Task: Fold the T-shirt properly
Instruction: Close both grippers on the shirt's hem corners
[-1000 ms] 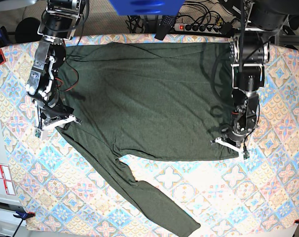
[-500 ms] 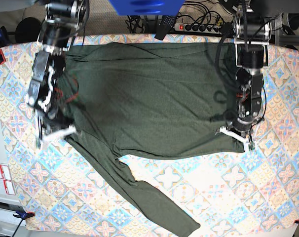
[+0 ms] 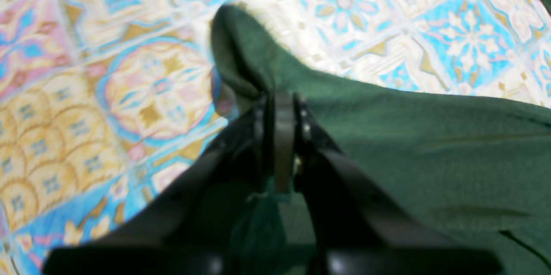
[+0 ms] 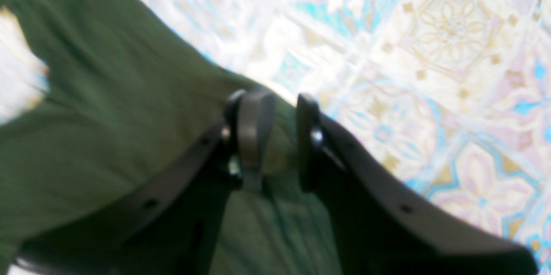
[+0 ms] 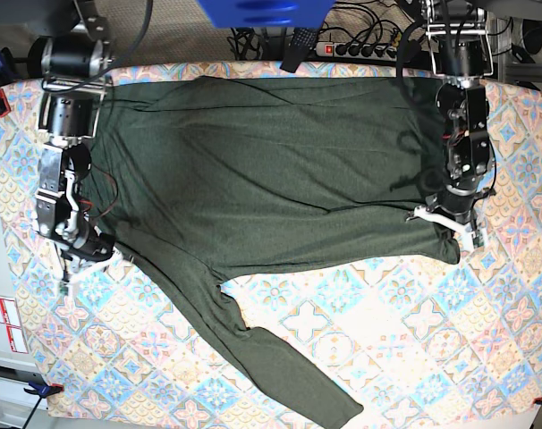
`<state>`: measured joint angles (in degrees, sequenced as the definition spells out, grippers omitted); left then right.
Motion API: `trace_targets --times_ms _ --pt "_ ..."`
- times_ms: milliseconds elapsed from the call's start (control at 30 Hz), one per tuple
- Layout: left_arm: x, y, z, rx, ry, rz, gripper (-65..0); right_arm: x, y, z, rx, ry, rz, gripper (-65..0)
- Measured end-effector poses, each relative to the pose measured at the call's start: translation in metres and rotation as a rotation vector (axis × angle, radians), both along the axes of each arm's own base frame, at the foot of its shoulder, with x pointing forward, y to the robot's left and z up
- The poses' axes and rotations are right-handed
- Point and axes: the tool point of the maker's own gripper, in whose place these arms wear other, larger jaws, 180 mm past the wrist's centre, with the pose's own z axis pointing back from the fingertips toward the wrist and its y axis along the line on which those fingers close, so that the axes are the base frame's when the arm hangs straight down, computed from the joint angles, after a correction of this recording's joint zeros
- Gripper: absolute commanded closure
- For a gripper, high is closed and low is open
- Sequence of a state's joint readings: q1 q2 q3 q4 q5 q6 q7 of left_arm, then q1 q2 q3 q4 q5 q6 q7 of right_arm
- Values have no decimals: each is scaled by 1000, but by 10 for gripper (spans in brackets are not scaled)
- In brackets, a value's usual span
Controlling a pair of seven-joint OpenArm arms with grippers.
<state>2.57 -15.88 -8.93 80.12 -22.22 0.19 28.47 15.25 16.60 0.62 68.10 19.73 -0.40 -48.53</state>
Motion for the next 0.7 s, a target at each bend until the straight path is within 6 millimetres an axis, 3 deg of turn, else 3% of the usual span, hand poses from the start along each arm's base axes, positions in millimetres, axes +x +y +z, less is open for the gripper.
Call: trace_targets --times_ms 200,367,533,700 --pt "-2 -5 -1 -63 -6 11 0 10 15 -21 -107 67 150 -207" --pt "-10 -5 -9 -71 39 11 0 6 16 -34 -119 110 163 -266" --pt "-10 -7 -9 -77 39 8 0 9 -3 -34 -242 96 179 -270" --pt "-14 -7 -13 -77 50 9 0 -5 -17 -53 -300 149 185 -271"
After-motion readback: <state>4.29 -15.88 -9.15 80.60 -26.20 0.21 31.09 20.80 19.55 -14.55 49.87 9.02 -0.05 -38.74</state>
